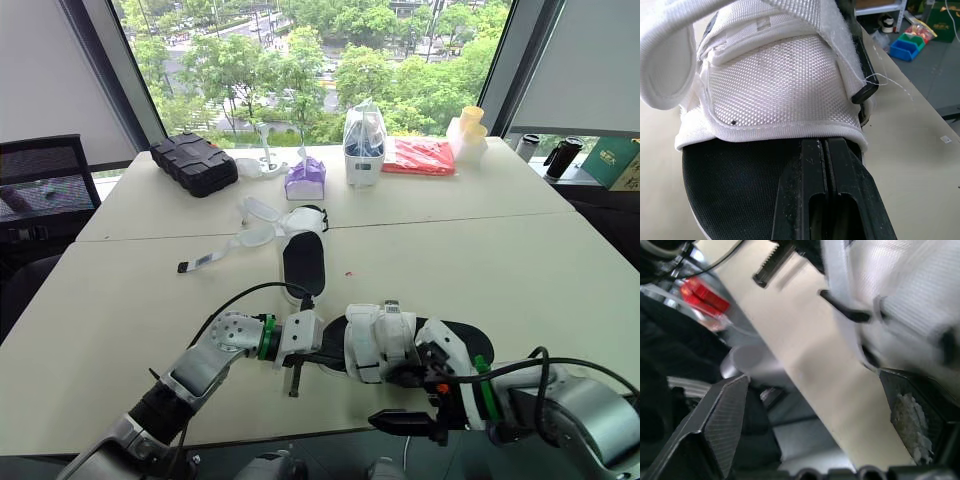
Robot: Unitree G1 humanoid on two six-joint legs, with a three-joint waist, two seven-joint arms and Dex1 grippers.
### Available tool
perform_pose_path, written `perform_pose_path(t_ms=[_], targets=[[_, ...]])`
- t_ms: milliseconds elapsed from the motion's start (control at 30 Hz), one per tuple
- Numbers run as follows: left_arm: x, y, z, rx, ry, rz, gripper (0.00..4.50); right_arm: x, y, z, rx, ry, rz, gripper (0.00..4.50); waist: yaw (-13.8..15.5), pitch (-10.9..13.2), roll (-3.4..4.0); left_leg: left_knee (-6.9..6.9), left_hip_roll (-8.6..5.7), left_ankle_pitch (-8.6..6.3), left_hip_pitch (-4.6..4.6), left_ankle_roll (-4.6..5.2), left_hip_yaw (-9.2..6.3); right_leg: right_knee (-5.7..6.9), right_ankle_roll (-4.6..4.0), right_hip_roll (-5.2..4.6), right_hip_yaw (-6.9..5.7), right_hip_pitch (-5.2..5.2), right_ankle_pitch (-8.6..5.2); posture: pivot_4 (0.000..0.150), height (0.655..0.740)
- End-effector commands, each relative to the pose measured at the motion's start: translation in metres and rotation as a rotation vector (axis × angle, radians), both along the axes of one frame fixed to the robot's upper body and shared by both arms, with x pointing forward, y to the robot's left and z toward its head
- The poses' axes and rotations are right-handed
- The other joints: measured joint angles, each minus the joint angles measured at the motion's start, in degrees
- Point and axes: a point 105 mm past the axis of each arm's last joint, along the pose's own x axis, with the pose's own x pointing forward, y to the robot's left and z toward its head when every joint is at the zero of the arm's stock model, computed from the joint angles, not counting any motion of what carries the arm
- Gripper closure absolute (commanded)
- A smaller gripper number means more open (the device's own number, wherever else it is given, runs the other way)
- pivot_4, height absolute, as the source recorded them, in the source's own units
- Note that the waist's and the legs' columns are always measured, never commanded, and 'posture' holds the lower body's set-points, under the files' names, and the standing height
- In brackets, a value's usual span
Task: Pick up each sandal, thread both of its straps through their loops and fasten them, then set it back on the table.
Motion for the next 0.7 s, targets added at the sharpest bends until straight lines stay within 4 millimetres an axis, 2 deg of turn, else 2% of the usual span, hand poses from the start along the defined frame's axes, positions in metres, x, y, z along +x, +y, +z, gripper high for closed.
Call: perform_pose_path(t_ms=[33, 233, 400, 533, 700], targets=[[-0.009, 0.01, -0.036, 0.132, 0.096, 0.011, 4.5, 0.008, 0.004, 0.007, 0.007, -0.078, 0.002, 0.04, -0.02, 0.01, -0.03, 0.0, 0.0, 0.01, 0.0, 0.02, 0.0, 0.0, 0.0, 0.0, 0.0, 0.0, 0.0, 0.15, 0.74], [-0.01, 0.009, -0.036, 0.134, 0.095, 0.014, 4.5, 0.006, 0.016, 0.013, 0.035, -0.068, 0.059, 0.04, -0.08, 0.02, -0.02, 0.01, 0.02, -0.01, 0.03, -0.02, 0.0, 0.06, 0.01, 0.02, 0.0, 0.01, 0.0, 0.15, 0.74], [-0.011, 0.01, -0.036, 0.135, 0.094, 0.014, 4.5, 0.004, 0.013, 0.017, 0.018, -0.073, 0.074, 0.04, -0.05, 0.03, -0.04, -0.01, 0.01, 0.01, 0.01, 0.01, -0.01, 0.04, 0.0, 0.01, -0.01, -0.02, 0.0, 0.15, 0.74], [-0.011, 0.01, -0.036, 0.136, 0.096, 0.016, 4.5, 0.009, 0.007, 0.027, 0.037, -0.093, 0.055, 0.04, -0.02, 0.04, -0.04, -0.03, 0.01, 0.02, 0.0, 0.03, -0.01, 0.04, 0.0, 0.01, -0.01, -0.04, 0.0, 0.15, 0.74], [-0.01, 0.008, -0.035, 0.131, 0.098, 0.018, 4.5, 0.009, 0.016, 0.024, 0.052, -0.058, 0.066, 0.04, -0.05, 0.04, -0.04, -0.02, 0.01, 0.0, 0.02, 0.0, 0.0, 0.04, 0.0, 0.01, -0.01, -0.02, 0.0, 0.15, 0.74]])
